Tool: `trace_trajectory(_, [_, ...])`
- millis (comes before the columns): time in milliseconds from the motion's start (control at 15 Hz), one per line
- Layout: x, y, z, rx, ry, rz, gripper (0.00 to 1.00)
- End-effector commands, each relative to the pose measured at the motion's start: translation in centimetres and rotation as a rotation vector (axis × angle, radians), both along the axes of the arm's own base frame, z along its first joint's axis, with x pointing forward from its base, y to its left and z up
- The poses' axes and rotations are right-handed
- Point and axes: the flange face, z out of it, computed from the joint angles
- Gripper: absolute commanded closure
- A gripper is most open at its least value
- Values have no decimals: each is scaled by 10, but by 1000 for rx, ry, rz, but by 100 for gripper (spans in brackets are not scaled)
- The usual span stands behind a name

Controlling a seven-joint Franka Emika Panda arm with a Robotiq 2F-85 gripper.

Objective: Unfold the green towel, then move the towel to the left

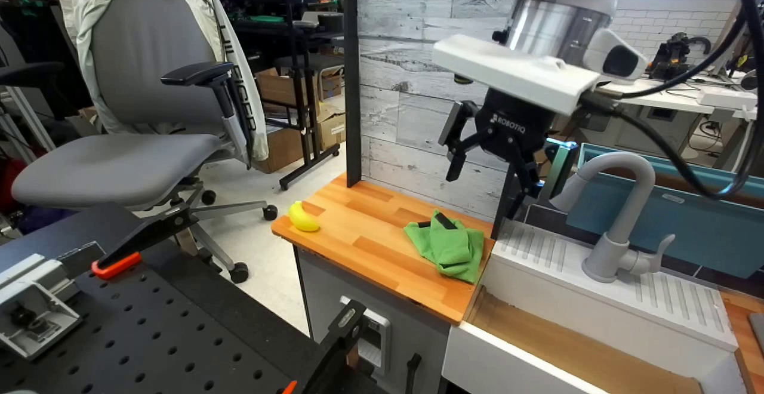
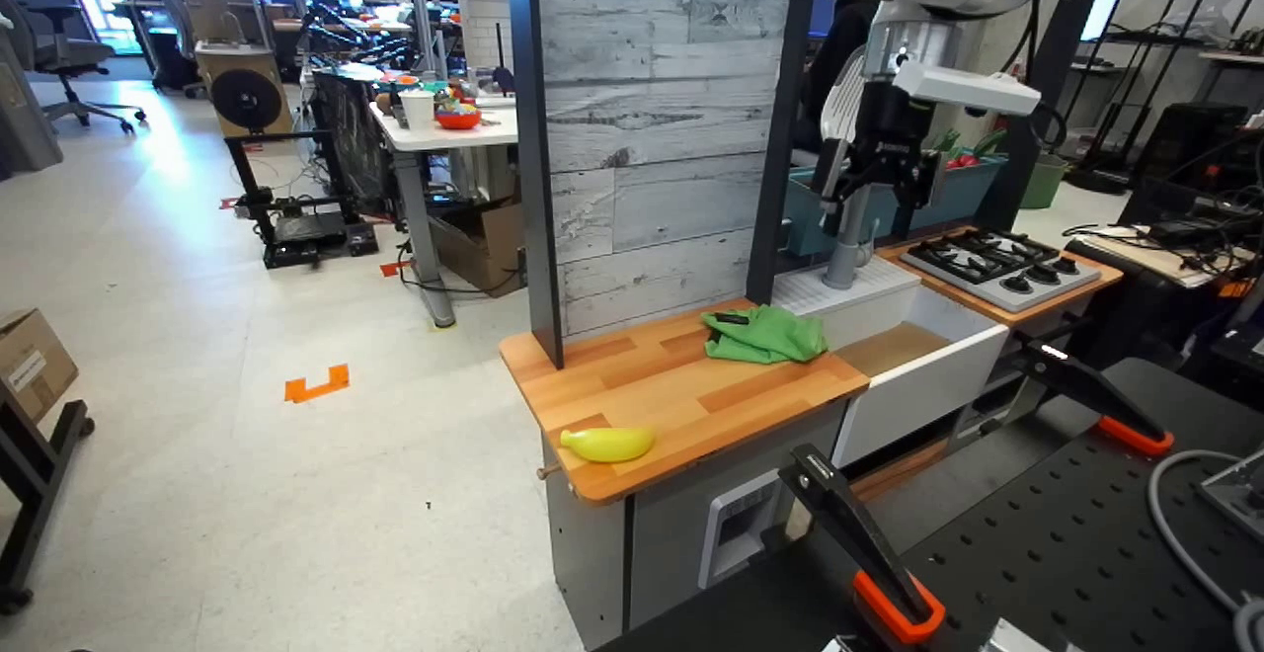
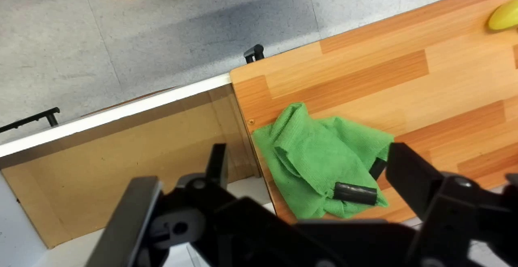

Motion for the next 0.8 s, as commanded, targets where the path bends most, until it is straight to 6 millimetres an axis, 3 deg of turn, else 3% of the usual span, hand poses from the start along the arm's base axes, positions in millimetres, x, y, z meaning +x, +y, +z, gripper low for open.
trace_trajectory(0, [24,-13,-38,11,-1,-36,0])
trace_trajectory(400, [39,-11,-85,-40,-11,-75,0])
trace_trajectory(733, [40,5,-115,-81,-15,-69,0])
